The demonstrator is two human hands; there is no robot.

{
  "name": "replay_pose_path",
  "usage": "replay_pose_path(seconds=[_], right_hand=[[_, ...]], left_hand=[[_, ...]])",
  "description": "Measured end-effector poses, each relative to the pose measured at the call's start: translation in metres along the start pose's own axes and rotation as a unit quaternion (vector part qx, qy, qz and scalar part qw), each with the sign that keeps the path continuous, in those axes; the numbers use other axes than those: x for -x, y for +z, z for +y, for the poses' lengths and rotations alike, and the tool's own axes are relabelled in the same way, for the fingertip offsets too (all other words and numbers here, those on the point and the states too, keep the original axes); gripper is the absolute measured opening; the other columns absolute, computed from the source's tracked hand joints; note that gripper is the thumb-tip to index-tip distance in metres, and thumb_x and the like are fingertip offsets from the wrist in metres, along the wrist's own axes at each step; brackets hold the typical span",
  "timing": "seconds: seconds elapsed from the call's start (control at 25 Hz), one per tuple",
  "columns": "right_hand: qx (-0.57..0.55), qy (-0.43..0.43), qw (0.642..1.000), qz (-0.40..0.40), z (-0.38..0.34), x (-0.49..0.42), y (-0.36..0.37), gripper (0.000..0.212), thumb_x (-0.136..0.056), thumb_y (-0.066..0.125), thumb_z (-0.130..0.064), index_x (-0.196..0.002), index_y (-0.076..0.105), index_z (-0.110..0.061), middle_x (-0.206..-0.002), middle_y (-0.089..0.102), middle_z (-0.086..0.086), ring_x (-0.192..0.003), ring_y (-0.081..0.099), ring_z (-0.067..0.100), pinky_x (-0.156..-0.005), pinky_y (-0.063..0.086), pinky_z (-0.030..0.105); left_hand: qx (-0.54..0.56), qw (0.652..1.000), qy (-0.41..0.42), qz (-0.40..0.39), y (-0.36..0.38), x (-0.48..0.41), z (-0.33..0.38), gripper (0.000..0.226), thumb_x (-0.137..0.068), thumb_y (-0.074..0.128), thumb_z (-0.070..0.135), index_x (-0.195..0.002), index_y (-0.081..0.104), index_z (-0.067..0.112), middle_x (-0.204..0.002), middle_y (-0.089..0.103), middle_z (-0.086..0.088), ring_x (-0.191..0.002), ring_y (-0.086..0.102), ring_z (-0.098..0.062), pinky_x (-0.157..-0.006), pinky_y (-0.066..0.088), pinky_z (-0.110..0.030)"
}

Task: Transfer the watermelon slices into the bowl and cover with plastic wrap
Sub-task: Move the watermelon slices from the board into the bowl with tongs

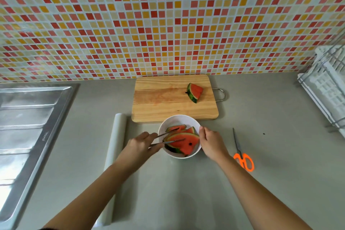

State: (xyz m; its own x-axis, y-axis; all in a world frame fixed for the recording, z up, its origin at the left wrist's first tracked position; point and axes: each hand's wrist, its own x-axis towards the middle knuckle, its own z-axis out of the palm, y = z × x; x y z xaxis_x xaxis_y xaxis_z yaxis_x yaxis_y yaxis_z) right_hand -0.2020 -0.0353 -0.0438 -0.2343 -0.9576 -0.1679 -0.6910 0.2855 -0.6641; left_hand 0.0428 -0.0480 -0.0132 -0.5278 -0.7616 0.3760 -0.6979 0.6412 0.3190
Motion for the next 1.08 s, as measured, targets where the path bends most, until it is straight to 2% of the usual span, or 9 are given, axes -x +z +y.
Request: replay_pose_path(seconds=[0.08,0.2,0.28,0.48,0.64,0.76,0.88,0.96,1.08], right_hand=[[0.005,-0.015,1.0,0.003,-0.001,0.0,0.0,0.035,-0.098,0.031,-0.026,-0.072,0.048,-0.011,-0.082,0.064,0.028,-0.081,0.059,0.04,-0.063,0.034,0.035],[0.008,-0.017,1.0,0.007,-0.001,0.0,-0.001,0.036,-0.098,0.03,-0.026,-0.074,0.051,-0.009,-0.081,0.064,0.027,-0.079,0.059,0.039,-0.062,0.032,0.033],[0.008,-0.014,1.0,0.007,0.0,0.0,-0.001,0.036,-0.098,0.029,-0.027,-0.074,0.051,-0.009,-0.08,0.064,0.026,-0.079,0.059,0.038,-0.061,0.032,0.032],[0.008,-0.012,1.0,0.004,0.0,0.002,-0.002,0.035,-0.098,0.03,-0.026,-0.07,0.044,-0.011,-0.076,0.063,0.024,-0.076,0.058,0.038,-0.059,0.03,0.032],[0.011,-0.005,1.0,0.008,0.007,0.004,-0.008,0.035,-0.098,0.031,-0.025,-0.072,0.047,-0.01,-0.079,0.063,0.026,-0.078,0.058,0.038,-0.059,0.029,0.033],[0.028,-0.012,0.999,0.023,0.009,0.006,-0.008,0.037,-0.098,0.033,-0.022,-0.08,0.055,0.0,-0.082,0.064,0.029,-0.08,0.058,0.042,-0.06,0.03,0.037],[0.023,-0.014,0.999,0.028,0.011,0.006,-0.006,0.035,-0.098,0.035,-0.022,-0.084,0.057,0.002,-0.082,0.064,0.03,-0.078,0.058,0.043,-0.063,0.035,0.041],[0.013,-0.012,0.999,0.035,0.012,0.004,-0.006,0.035,-0.097,0.035,-0.022,-0.079,0.055,-0.001,-0.079,0.064,0.03,-0.075,0.058,0.043,-0.06,0.032,0.039],[0.013,-0.011,0.999,0.033,0.012,0.003,-0.008,0.034,-0.097,0.035,-0.022,-0.077,0.054,-0.004,-0.077,0.064,0.029,-0.073,0.058,0.042,-0.058,0.029,0.035]], left_hand=[[0.001,1.0,0.009,-0.005,-0.001,0.001,0.001,0.051,-0.081,0.052,0.047,-0.096,0.071,0.002,-0.066,0.064,-0.011,-0.05,0.065,-0.023,-0.038,0.051,-0.033],[0.031,0.999,-0.023,-0.003,-0.006,0.001,-0.001,0.07,-0.086,0.037,0.061,-0.099,0.071,0.001,-0.071,0.065,-0.013,-0.055,0.068,-0.026,-0.045,0.055,-0.038],[0.031,0.999,-0.02,0.0,-0.012,0.001,-0.001,0.074,-0.087,0.032,0.063,-0.097,0.072,0.001,-0.071,0.064,-0.013,-0.055,0.067,-0.026,-0.048,0.056,-0.037],[0.02,0.997,-0.07,0.038,-0.024,-0.025,-0.013,0.035,-0.078,0.072,0.034,-0.092,0.073,0.002,-0.068,0.067,-0.013,-0.056,0.064,-0.026,-0.056,0.053,-0.029],[0.057,0.978,-0.2,-0.017,-0.003,-0.085,-0.022,0.032,-0.085,0.066,0.038,-0.094,0.073,0.008,-0.087,0.073,-0.011,-0.08,0.065,-0.028,-0.065,0.042,-0.026],[0.055,0.965,-0.236,-0.096,0.022,-0.127,-0.016,0.04,-0.09,0.056,0.042,-0.086,0.068,0.003,-0.075,0.068,-0.013,-0.072,0.059,-0.029,-0.059,0.042,-0.033],[-0.033,0.969,-0.214,-0.117,0.052,-0.152,0.008,0.045,-0.092,0.051,0.045,-0.074,0.055,0.004,-0.054,0.042,-0.002,-0.059,0.047,-0.024,-0.045,0.025,-0.029],[-0.07,0.97,-0.201,-0.12,0.065,-0.163,0.023,0.044,-0.093,0.048,0.045,-0.081,0.056,0.003,-0.062,0.043,-0.002,-0.064,0.05,-0.026,-0.049,0.027,-0.028],[-0.088,0.962,-0.213,-0.147,0.072,-0.171,0.03,0.044,-0.095,0.047,0.041,-0.092,0.058,-0.001,-0.086,0.06,-0.013,-0.081,0.062,-0.03,-0.057,0.033,-0.03]])
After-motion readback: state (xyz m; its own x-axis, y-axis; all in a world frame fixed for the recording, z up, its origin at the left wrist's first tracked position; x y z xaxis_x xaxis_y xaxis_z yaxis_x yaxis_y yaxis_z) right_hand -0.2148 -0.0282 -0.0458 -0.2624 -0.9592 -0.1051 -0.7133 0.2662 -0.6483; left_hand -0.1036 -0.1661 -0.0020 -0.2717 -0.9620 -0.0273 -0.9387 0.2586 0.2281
